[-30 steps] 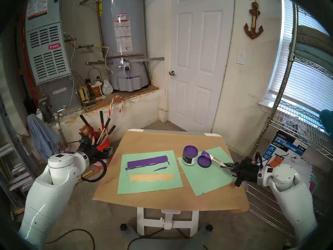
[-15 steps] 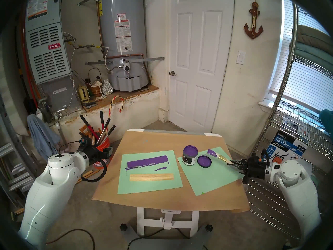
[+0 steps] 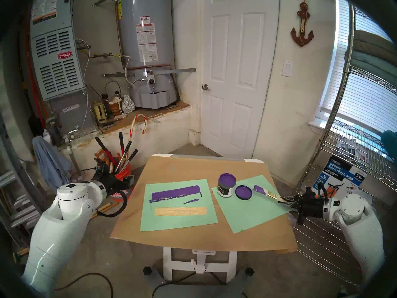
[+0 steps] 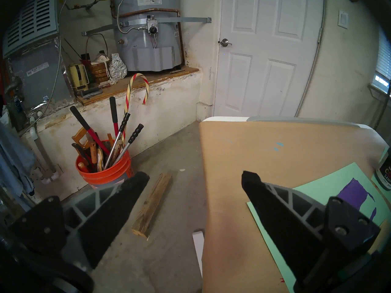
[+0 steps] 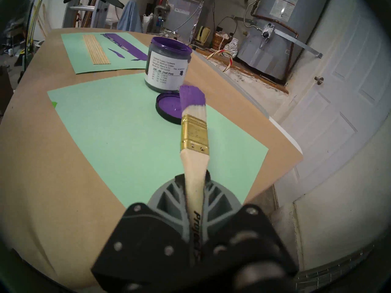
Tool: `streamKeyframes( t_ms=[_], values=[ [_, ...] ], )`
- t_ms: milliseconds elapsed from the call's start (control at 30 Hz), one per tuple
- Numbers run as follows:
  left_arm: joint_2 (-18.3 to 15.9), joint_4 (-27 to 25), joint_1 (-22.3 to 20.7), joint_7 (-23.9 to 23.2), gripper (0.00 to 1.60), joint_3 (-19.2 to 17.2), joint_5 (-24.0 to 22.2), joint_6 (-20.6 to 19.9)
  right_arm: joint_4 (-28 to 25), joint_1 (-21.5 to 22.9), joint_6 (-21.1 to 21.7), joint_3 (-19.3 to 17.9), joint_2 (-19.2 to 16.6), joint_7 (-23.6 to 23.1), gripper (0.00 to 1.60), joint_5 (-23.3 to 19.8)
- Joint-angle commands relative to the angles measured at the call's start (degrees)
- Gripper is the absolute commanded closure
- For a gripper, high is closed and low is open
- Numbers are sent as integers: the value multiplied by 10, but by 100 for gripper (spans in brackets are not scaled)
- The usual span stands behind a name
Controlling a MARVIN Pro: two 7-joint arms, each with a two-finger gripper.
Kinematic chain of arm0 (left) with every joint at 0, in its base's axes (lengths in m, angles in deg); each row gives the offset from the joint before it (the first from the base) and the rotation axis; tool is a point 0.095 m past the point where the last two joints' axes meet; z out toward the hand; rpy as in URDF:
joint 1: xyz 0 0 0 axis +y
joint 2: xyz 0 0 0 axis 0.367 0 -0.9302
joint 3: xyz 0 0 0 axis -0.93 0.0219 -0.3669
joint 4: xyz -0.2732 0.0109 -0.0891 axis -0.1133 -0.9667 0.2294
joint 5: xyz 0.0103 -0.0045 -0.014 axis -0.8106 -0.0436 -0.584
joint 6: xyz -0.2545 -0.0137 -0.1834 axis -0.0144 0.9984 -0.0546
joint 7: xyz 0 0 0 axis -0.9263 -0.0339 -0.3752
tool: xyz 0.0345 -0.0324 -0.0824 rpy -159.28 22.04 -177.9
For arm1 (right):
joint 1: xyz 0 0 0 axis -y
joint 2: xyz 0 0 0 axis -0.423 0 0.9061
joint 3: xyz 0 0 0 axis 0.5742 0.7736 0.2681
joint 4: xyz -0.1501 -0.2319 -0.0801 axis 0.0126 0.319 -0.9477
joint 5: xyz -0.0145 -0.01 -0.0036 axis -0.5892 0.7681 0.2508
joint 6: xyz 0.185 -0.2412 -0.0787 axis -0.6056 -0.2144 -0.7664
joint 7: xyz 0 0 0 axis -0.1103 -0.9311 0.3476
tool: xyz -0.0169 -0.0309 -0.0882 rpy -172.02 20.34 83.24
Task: Pick up brush, dip the brush into paint, and paint the wood
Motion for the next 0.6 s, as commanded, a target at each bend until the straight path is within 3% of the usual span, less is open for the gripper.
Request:
streamKeyframes(
  t_ms=[0,433,567],
  values=[
    [-1,-9,-2,1,0,-5,-1,1,-5,5,-18,-3,-5,7,158,13],
    [-1,-9,-2,1,0,-5,-1,1,12,13,-23,-6,-6,3,159,27],
    [-1,-9,-2,1,0,-5,-1,1,14,13,-24,-5,-7,1,152,30]
  ],
)
